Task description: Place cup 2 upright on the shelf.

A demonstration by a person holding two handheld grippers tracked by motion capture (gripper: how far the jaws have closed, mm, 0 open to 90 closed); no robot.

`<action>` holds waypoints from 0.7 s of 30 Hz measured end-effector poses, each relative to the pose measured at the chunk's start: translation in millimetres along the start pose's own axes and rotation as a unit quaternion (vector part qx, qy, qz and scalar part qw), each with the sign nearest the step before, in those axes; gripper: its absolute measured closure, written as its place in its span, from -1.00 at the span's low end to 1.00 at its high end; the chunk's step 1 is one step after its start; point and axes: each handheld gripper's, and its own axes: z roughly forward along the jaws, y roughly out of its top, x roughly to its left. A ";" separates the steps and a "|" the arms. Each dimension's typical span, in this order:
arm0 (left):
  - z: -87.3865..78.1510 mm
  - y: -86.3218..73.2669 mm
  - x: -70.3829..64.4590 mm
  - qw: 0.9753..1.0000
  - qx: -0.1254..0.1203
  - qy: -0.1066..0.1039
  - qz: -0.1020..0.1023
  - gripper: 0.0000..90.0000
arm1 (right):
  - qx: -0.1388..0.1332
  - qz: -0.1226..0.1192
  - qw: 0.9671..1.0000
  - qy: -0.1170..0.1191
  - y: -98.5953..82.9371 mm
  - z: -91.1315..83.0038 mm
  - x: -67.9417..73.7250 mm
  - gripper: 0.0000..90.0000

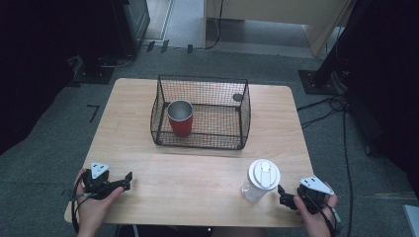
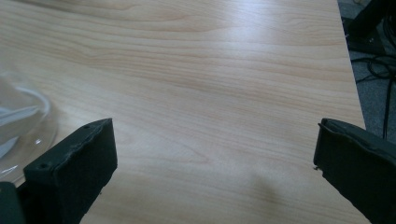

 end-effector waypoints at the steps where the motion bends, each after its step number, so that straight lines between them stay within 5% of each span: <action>1: 2.9 -0.2 -0.1 1.000 0.016 -0.003 -0.002 -1.00 | 0.004 -0.005 1.000 0.003 0.4 -4.3 3.1 -1.00; 9: 9.0 3.6 -3.0 0.999 0.032 0.012 0.016 -1.00 | -0.013 -0.014 0.999 0.045 4.9 -14.7 9.5 -1.00; 21: 9.1 3.6 -2.8 0.999 0.032 0.013 0.013 -1.00 | -0.055 -0.062 0.985 0.151 6.8 -34.2 24.1 -1.00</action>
